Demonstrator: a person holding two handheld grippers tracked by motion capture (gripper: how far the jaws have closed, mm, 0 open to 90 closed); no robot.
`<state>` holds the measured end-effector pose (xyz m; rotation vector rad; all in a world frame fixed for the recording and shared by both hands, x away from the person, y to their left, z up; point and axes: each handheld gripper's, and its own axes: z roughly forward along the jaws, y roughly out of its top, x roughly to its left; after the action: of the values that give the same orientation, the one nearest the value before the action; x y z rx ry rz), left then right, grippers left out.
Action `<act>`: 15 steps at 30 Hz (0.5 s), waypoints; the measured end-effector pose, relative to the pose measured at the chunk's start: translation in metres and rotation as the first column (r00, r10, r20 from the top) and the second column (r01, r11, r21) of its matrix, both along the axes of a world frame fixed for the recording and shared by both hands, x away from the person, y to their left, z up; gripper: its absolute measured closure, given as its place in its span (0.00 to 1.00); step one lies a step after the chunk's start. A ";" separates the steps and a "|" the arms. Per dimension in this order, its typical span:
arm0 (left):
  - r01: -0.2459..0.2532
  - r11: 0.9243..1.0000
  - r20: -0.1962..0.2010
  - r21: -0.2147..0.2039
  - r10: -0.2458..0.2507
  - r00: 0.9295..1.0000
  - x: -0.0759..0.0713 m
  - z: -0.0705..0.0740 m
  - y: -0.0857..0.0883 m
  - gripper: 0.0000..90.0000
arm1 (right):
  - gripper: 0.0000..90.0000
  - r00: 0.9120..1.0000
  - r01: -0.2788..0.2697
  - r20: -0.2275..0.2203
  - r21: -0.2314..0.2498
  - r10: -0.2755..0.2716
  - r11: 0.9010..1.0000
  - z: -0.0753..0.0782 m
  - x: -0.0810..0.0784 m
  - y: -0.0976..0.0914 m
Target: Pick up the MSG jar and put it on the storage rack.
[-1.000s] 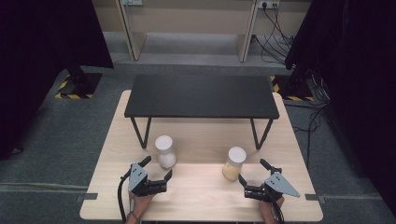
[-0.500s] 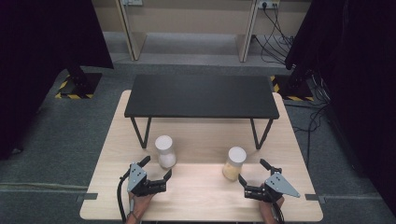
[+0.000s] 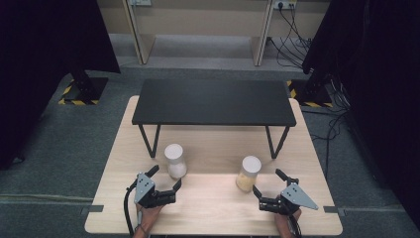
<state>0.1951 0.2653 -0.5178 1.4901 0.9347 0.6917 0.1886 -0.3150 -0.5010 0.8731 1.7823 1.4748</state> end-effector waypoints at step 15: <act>-0.015 0.999 0.005 -0.028 0.015 1.000 0.000 0.005 -0.005 0.00 | 0.00 1.000 -0.001 0.000 -0.001 0.001 1.000 0.000 0.000 0.000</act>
<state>0.1952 0.2606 -0.5128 1.4571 0.9489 0.6899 0.1887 -0.3150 -0.5010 0.8720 1.7832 1.4744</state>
